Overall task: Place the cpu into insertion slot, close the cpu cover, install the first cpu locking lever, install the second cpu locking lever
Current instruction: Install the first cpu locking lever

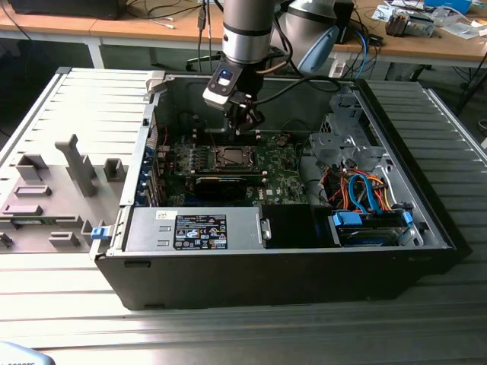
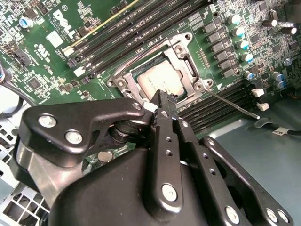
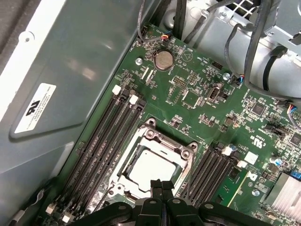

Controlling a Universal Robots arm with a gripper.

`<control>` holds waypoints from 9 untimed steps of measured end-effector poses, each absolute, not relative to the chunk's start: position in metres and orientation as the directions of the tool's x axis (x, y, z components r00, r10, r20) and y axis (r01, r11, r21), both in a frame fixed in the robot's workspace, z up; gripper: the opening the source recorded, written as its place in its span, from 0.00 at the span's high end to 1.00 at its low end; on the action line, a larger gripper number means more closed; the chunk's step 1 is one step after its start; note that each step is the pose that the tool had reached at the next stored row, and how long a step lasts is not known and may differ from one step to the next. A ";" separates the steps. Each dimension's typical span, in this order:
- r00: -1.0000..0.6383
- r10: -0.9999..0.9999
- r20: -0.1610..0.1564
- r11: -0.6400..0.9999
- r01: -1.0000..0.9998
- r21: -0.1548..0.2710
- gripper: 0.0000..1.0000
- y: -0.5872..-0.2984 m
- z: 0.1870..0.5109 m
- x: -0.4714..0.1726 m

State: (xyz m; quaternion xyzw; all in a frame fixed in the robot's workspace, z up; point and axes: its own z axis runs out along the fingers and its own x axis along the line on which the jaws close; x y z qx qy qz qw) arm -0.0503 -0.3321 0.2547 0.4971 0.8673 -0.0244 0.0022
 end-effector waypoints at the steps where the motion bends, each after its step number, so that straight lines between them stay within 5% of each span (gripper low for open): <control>1: -0.509 0.860 -0.028 0.508 0.860 -0.040 0.89 -0.332 0.255 -0.050; 9: -0.541 0.841 -0.028 0.540 0.841 -0.040 0.89 -0.332 0.255 -0.050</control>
